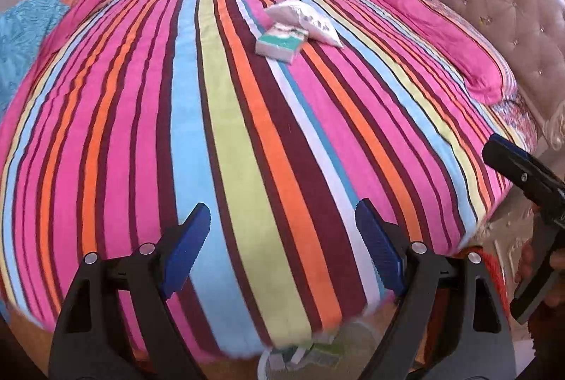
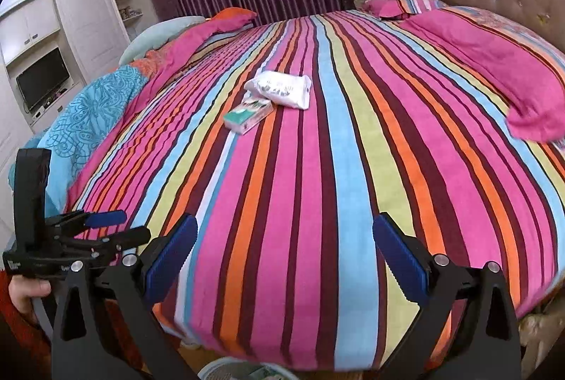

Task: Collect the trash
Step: 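Raise both tools back toward the white packet and green tissue pack on the bed, then grasp the green tissue pack with the left tool while the right tool grasps the white packet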

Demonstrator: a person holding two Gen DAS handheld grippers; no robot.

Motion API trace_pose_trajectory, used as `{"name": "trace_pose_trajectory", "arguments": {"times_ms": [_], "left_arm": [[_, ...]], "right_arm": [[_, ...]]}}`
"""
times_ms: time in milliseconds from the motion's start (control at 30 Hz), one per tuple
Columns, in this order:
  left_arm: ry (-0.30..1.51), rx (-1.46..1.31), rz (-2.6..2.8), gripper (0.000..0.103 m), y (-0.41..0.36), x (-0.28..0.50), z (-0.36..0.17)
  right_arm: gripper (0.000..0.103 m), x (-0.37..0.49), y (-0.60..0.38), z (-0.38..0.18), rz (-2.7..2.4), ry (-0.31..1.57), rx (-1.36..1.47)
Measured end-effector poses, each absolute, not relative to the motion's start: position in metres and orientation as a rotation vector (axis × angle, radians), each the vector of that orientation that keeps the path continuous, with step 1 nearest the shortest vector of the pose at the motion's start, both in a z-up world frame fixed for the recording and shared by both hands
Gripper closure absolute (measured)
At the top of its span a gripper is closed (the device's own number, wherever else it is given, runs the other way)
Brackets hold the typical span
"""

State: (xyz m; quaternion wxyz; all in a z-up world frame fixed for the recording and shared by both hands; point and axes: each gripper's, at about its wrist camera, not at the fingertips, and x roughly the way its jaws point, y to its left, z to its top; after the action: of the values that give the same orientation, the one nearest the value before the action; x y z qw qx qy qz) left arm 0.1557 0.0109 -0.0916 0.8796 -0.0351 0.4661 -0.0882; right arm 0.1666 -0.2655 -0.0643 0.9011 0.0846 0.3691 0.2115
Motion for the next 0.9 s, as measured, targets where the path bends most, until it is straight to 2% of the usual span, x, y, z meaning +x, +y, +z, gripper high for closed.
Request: {"name": "trace_pose_trajectory", "arguments": {"times_ms": [467, 900], "left_arm": [[0.964, -0.04, -0.222, 0.021, -0.006, 0.28, -0.1], [0.99, -0.018, -0.247, 0.021, -0.014, 0.344, -0.115]], "right_arm": [[0.008, 0.273, -0.238, -0.082, 0.457, 0.783, 0.057], [0.008, 0.34, -0.215, -0.081, 0.513, 0.761, -0.012]]}}
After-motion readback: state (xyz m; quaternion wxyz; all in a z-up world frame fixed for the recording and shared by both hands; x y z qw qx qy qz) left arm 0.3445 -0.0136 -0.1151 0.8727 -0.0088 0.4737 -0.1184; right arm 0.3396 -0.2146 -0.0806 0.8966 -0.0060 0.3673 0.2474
